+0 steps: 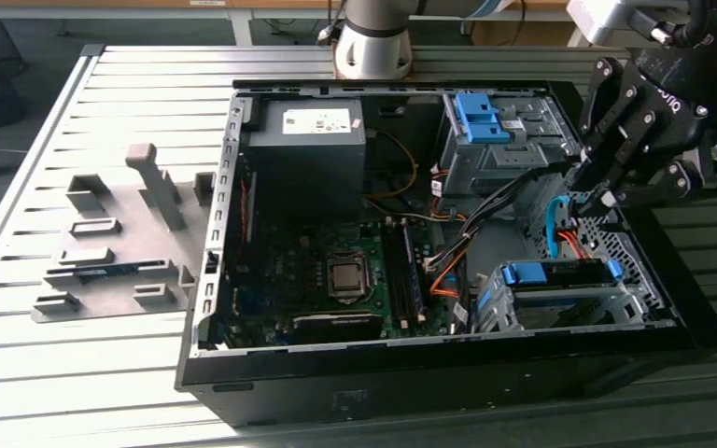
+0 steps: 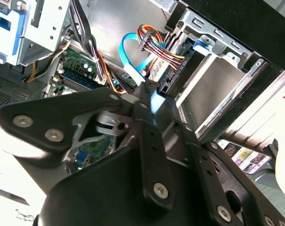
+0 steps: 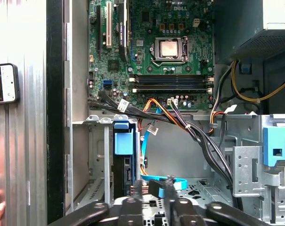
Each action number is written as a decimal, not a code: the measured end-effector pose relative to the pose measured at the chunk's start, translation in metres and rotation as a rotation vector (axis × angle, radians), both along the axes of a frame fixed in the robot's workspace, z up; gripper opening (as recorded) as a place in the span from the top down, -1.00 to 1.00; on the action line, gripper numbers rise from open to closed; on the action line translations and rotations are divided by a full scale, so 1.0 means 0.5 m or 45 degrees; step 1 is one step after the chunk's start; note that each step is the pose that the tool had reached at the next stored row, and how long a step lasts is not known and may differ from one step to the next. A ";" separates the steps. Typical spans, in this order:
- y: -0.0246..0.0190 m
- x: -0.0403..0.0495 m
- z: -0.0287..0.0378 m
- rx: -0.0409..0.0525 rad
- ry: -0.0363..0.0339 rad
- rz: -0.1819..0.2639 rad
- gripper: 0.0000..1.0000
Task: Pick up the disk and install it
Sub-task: 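Insert the second disk wire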
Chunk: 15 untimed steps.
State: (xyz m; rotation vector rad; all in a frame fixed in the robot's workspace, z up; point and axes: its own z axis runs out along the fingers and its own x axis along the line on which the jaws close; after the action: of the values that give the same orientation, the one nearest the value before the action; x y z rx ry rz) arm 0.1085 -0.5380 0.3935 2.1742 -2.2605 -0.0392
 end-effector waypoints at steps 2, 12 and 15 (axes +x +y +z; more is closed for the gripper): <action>0.0001 0.000 0.000 0.000 0.0000 0.000 0.31; 0.0002 0.000 0.000 0.000 0.0000 0.000 0.31; 0.0002 0.000 0.000 0.000 0.0000 0.000 0.33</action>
State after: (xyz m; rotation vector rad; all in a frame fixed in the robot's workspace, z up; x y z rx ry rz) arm 0.1085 -0.5379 0.3935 2.1742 -2.2606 -0.0393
